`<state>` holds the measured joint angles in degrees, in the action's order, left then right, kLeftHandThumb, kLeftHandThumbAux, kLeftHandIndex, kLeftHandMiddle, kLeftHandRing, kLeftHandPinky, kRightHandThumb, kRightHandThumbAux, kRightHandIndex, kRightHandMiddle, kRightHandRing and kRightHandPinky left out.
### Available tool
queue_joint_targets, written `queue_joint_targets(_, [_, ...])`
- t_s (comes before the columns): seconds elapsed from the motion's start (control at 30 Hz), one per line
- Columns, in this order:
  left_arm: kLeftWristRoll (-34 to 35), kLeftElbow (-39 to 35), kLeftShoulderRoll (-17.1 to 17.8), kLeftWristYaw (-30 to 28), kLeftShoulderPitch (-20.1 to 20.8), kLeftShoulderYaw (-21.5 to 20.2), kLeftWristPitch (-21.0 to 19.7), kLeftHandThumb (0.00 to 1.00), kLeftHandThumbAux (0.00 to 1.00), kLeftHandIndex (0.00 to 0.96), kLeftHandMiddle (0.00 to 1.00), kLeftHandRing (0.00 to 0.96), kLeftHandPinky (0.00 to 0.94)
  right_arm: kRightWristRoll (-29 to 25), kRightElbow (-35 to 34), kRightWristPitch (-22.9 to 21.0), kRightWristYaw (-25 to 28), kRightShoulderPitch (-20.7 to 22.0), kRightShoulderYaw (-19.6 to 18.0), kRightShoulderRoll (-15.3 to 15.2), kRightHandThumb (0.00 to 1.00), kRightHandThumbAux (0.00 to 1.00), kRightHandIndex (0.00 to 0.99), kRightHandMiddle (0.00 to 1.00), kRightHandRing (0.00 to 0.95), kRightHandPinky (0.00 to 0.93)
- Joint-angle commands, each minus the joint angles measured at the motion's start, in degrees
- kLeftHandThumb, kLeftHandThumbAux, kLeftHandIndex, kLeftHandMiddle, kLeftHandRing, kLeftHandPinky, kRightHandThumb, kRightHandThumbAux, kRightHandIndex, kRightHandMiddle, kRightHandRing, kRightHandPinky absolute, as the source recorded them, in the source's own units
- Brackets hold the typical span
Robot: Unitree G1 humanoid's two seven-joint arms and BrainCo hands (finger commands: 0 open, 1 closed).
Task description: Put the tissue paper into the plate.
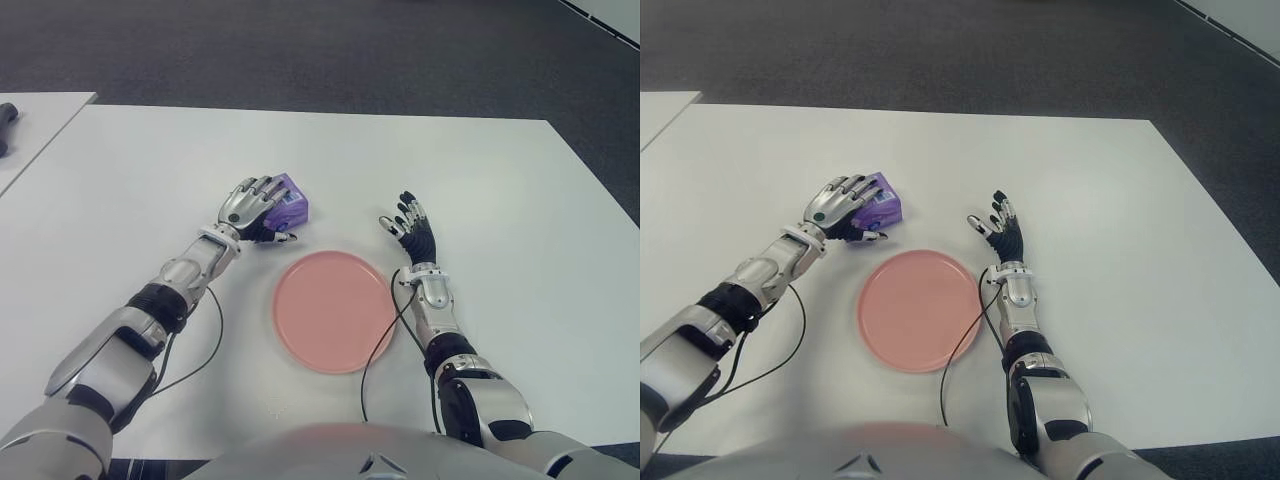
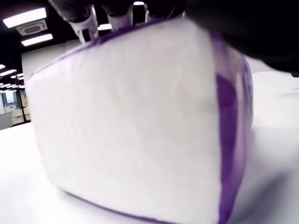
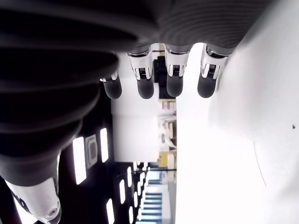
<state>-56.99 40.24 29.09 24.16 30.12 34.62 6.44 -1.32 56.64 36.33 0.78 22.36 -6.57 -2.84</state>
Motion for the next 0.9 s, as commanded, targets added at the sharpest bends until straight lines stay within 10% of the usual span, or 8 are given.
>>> queue_joint_targets(0.03, [-0.4, 1.7, -0.8, -0.4, 0.1, 0.6, -0.5, 0.081, 0.16, 0.0, 0.0, 0.0, 0.0, 0.2, 2.7, -2.5, 0.1, -4.4, 0.2, 0.5, 0.001, 0.676, 0.0, 0.0, 0.0, 0.0])
queue_joint_targets(0.9, [-12.5, 6.9, 0.7, 8.2, 4.8, 6.6, -9.3, 0.064, 0.248, 0.0, 0.0, 0.0, 0.0, -0.6, 2.3, -2.5, 2.3, -4.8, 0.2, 0.2, 0.001, 0.684, 0.0, 0.0, 0.0, 0.0])
